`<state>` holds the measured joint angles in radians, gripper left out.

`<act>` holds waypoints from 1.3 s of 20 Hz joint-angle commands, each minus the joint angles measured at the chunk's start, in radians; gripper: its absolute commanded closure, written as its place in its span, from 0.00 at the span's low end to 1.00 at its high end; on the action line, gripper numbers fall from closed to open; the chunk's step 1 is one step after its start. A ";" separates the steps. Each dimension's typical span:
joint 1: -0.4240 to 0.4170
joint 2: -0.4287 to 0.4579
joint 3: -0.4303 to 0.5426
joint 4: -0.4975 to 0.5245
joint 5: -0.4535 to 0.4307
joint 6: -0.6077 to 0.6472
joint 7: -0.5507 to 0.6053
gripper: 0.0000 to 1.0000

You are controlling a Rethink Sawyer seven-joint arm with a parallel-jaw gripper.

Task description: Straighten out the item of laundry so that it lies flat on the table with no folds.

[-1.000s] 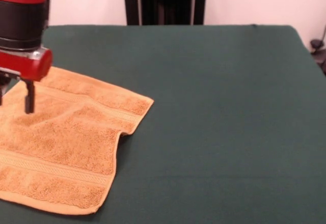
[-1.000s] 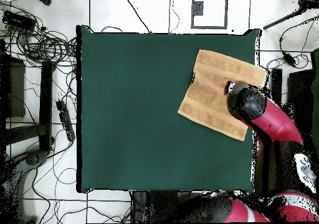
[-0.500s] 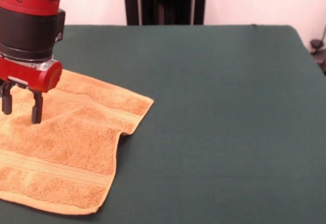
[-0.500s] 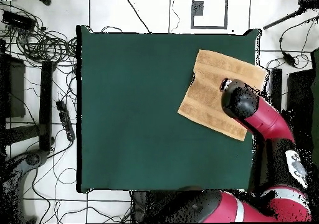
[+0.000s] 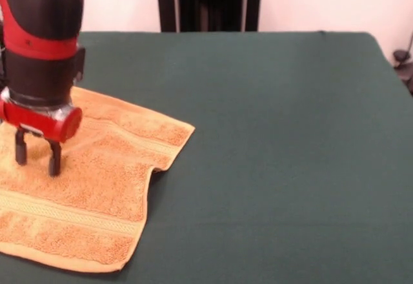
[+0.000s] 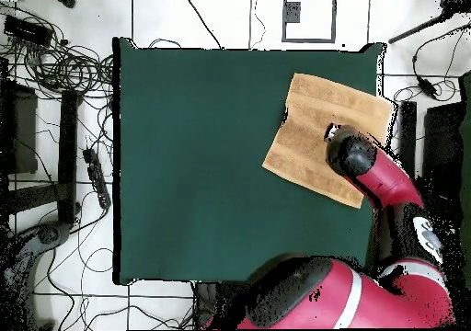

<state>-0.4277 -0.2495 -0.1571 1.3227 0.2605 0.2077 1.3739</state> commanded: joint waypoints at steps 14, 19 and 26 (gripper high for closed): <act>0.099 0.353 0.031 -0.362 0.248 0.003 0.280 0.00; 0.107 0.315 0.034 -0.307 0.260 -0.002 0.285 0.00; 0.087 0.195 0.096 -0.158 0.267 0.009 0.309 0.00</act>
<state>-0.3760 -0.0596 -0.2231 1.0087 0.4758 0.2059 1.3786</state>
